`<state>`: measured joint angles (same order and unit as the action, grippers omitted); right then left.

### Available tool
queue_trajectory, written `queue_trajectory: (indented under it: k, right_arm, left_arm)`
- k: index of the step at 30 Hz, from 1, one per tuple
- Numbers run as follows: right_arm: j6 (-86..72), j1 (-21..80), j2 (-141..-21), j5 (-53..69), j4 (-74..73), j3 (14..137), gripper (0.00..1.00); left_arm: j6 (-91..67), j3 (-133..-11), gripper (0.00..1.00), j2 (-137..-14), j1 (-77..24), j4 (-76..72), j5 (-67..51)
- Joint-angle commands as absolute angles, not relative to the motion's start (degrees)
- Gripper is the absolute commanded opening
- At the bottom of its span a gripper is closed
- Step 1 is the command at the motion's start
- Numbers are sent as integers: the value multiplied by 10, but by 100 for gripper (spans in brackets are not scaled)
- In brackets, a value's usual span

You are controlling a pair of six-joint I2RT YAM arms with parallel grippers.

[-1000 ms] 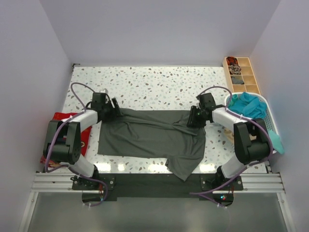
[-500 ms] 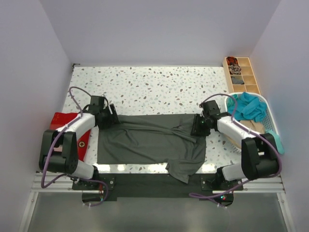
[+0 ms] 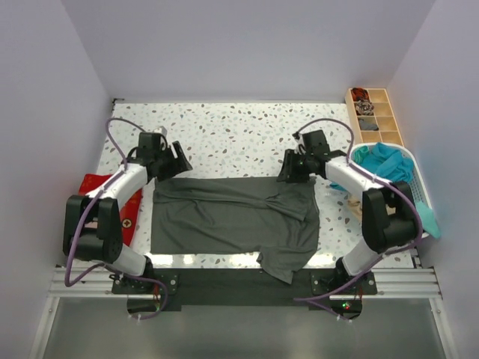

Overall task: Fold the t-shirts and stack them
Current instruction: Fold the flattened tshirt in 1/3 of the way

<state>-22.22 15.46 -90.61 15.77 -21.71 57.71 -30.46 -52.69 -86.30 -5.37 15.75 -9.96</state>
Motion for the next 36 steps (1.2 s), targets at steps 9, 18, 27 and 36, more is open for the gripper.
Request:
queue_trajectory:
  k: [9, 18, 27, 36]
  right_arm:
    - [-232, 311, -1046, 258, -129, 699, 43]
    - [-229, 344, -1144, 281, -113, 787, 44]
    - [-232, 349, -1207, 277, -134, 853, 43]
    - [-234, 352, -1252, 255, -149, 869, 43]
  left_arm:
    - [-323, -461, 74, -825, -85, 100, -154]
    - [-338, -431, 74, -816, -110, 78, -153]
    - [-342, -414, 74, -839, -120, 62, -153]
    - [-350, -380, 73, -868, -140, 42, -149]
